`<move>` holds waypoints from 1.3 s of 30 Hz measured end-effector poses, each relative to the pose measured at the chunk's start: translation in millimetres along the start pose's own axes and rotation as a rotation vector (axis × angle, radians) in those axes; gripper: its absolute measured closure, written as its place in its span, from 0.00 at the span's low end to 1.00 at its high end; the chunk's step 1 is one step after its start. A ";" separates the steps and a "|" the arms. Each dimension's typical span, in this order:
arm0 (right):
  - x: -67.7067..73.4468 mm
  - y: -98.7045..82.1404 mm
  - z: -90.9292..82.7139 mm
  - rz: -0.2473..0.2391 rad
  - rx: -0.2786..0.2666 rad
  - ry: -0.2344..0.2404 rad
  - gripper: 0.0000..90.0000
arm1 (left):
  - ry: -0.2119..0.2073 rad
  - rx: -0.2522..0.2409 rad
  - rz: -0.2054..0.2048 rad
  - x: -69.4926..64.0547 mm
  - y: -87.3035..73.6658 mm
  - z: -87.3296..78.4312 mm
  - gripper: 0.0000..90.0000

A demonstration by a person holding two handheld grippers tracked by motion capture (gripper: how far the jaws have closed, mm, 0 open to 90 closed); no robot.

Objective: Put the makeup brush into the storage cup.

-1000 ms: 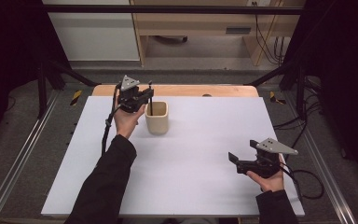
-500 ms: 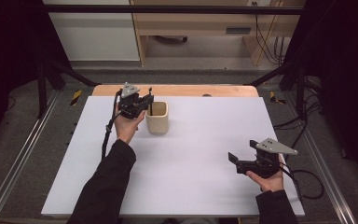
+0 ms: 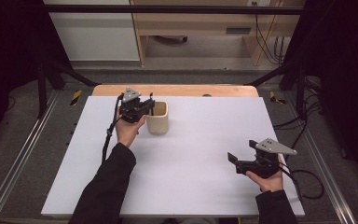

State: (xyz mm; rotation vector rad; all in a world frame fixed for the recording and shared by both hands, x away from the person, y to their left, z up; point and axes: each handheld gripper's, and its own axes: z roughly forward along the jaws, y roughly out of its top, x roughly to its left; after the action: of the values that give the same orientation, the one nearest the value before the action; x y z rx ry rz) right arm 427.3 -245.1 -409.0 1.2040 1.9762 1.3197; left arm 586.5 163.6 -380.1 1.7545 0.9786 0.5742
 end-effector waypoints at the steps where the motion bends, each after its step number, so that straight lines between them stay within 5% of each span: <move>1: 0.1 0.0 0.0 -0.001 -0.001 0.000 0.05 | 0.000 0.000 0.002 -0.2 -0.2 -1.1 0.91; 12: 0.4 0.2 -0.4 -0.007 0.001 -0.002 0.05 | -0.021 -0.050 -0.002 1.5 -0.7 -36.3 0.72; 21: 1.7 1.3 -1.6 -0.009 -0.009 0.001 0.05 | -0.049 -0.091 -0.006 -1.1 -6.0 -69.9 0.47; 39: 2.3 3.4 -5.4 -0.012 -0.035 0.015 0.05 | -0.084 -0.080 0.034 -4.9 -38.4 -120.1 0.23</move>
State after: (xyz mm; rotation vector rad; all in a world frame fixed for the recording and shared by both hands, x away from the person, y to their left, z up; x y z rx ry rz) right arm 423.4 -245.3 -403.5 1.1669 1.9595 1.3562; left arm 480.0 230.5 -369.2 1.7128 0.8577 0.5497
